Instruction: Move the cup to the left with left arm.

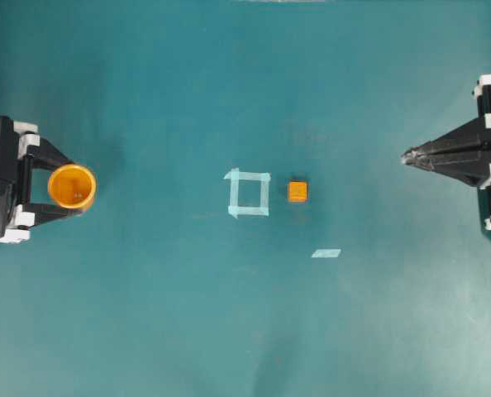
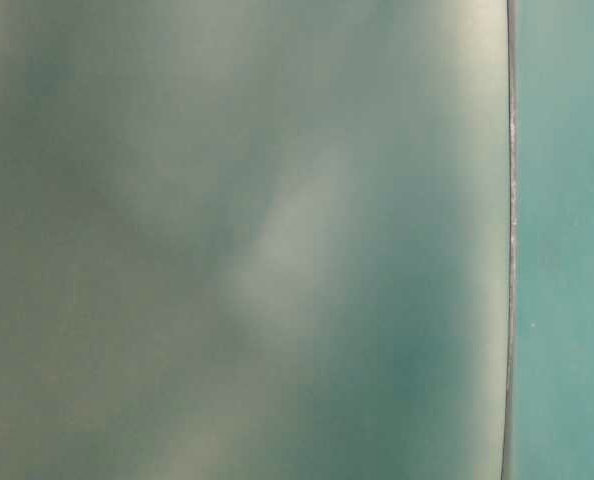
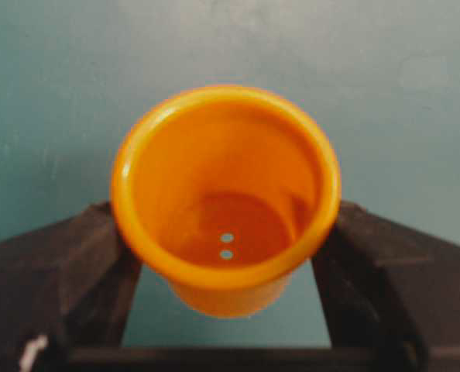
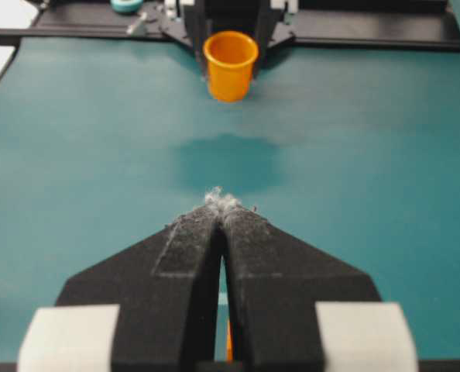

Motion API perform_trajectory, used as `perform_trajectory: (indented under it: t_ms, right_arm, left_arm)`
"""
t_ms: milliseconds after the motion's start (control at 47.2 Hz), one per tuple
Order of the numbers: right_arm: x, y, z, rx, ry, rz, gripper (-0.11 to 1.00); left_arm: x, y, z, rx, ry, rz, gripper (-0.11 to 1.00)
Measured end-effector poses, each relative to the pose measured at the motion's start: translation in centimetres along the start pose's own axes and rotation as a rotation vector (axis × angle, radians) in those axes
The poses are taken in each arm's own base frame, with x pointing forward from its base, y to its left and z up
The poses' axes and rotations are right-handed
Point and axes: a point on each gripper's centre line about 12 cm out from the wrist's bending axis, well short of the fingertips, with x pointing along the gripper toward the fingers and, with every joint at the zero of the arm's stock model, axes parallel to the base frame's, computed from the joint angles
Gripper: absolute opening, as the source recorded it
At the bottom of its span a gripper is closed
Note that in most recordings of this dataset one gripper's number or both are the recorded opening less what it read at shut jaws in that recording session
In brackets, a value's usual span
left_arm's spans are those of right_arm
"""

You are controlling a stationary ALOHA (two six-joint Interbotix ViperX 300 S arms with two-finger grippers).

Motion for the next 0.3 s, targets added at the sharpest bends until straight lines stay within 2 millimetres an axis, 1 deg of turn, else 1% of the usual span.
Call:
perform_trajectory:
  t_ms: [297]
  right_arm:
    - [0.00, 0.00, 0.00, 0.002, 0.000, 0.000, 0.00]
  left_arm:
    - [0.00, 0.11, 0.02, -0.011, -0.002, 0.005, 0.64]
